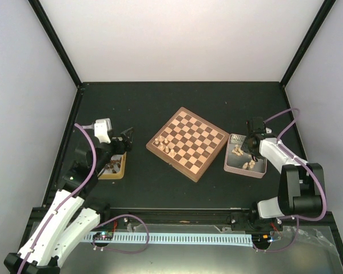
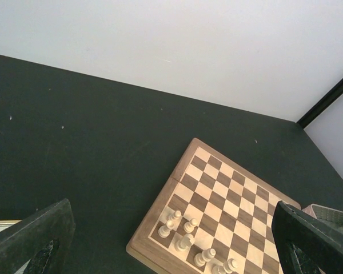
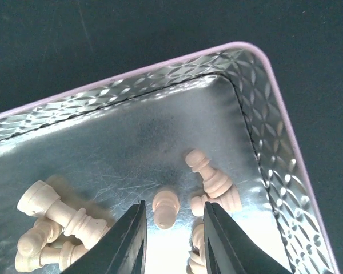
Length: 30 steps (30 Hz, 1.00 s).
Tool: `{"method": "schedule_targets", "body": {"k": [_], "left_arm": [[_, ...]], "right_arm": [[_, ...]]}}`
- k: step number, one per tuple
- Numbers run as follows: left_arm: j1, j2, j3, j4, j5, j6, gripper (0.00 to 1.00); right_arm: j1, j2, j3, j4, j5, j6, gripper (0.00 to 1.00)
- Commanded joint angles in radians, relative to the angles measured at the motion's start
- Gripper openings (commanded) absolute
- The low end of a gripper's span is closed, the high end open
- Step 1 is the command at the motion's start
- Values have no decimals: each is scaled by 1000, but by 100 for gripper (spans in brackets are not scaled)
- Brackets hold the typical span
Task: Set up the chess pieces on the board
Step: Pick up the chess piece from the storage box.
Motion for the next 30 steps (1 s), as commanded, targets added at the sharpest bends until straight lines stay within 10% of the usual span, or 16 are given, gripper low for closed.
{"method": "schedule_targets", "body": {"k": [1,30], "left_arm": [[7,7,12,30,15,-7,96],[6,4,3,35,30,-10,96]], "right_arm": [[-13,23,-18,51,-37,-18,28],[38,-55,34,-29,-95,-30,5]]}}
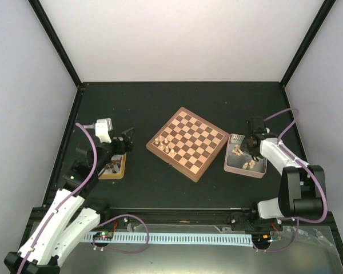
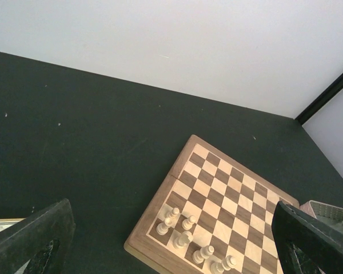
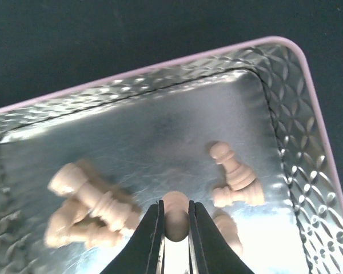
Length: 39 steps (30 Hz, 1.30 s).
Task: Set up the chess pieces on the board
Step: Pick up the chess piece from the storage box, then place the chess piece on the chessboard.
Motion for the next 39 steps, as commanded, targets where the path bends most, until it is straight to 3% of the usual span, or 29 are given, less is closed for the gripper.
{"method": "schedule_targets", "body": {"k": [1,9,21,28,39], "left_arm": [[7,0,0,36,21,-10,96],[6,7,-6,50,38,-22,96],[7,3,-4,34,46,-26,96],[7,10,11,26,31,-3,96],[7,21,9,33,32,-9,96]], "right_arm": [[61,-76,43,-42,-20,13,6],[328,-64,176,-94,-1,91,6],[686,352,582,-115,14,81,7],[758,543,771,-157,-14,58,7],[784,611,807,-158,-76,37,7]]}}
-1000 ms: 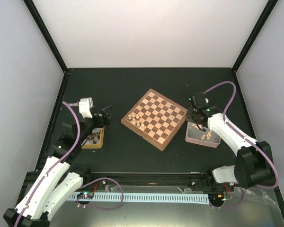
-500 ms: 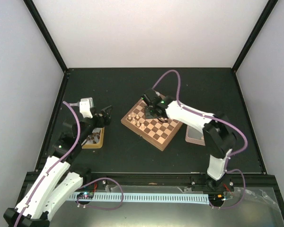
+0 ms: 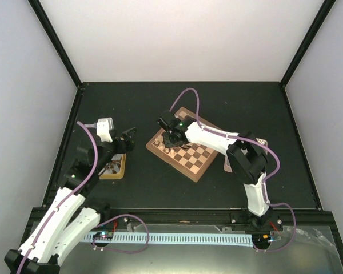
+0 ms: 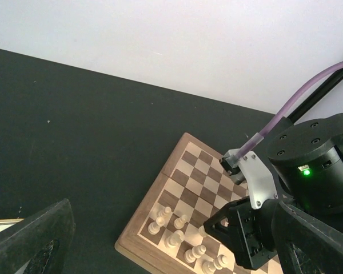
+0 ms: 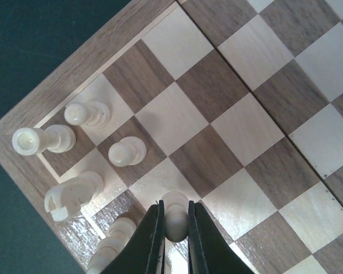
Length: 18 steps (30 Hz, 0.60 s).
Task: Set up the chess pieces on the board
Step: Place the chess piece on the chessboard.
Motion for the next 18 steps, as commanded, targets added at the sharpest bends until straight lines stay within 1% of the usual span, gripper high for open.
{"method": "schedule_targets", "body": {"k": [1,7,18], "left_arm": [[6,6,11,14,2,8,96],[7,7,15,13,1,12,96],[7,0,16,4,-6,15,96]], "right_arm": [[13,20,38,-12,-30,-20,7],[16,37,44,-15,-44,-23,7],[15,80,71,-41,-7,-19,9]]}}
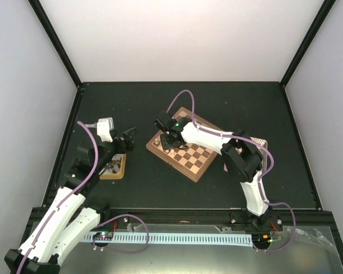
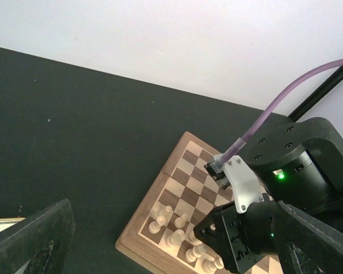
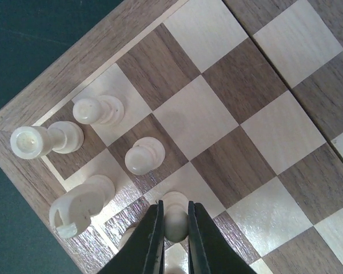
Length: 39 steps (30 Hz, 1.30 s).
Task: Set up the chess pieces on the board
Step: Place the chess piece on the chessboard, then pick up the chess piece from the storage box.
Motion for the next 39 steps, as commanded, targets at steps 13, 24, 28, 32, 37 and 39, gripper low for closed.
{"method": "schedule_targets", "body": {"k": [13,24,28,32,37,39], "left_arm": [[7,-7,14,3,-7,15,96],[7,-23,14,-6,-4,23,96],[7,-23,14,-3,13,39,96],[7,-20,14,15,25,55,96],[7,-3,10,53,36,56,96],[7,9,9,64,40,45,96]], "right_arm": [[3,-1,69,-61,35,-10,23],[-35,-213,-6,-24,100,21,27],[-87,-377,-180,29,149,55,29],[-158,-549,-365,43,232,87,35],[-303,-744,-605,70,236,112,42],[-372,-804,-687,74,229,124,43]]}}
